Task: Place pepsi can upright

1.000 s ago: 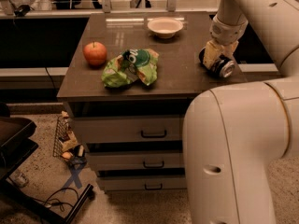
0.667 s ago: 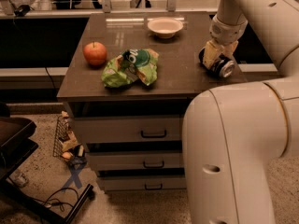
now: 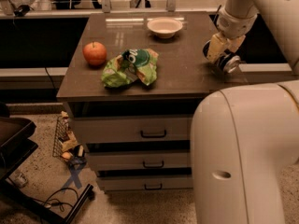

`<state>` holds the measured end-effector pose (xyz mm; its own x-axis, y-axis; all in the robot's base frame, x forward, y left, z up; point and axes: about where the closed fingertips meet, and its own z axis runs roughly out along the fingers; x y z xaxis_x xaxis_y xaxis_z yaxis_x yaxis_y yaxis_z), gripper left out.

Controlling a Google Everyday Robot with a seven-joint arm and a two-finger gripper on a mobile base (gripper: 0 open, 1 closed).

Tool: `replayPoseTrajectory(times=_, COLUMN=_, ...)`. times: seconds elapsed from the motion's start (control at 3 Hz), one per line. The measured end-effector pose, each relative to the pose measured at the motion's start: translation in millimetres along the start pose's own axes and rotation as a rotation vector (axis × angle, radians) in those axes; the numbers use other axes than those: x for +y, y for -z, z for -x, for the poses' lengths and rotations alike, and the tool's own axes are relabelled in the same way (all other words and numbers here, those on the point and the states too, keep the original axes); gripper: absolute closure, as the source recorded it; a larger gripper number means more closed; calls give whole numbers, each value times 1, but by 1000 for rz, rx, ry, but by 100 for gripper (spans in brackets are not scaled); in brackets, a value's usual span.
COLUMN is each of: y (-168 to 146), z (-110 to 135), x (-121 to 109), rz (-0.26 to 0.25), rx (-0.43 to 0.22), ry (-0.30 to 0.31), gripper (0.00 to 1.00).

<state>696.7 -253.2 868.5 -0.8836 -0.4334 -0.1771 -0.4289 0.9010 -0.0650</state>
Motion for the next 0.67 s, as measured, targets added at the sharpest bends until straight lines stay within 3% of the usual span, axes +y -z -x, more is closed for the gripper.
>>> replayPoseTrajectory(times=0.67, y=76, z=-29, x=-5, rz=83, rx=-240, ry=3, gripper=100)
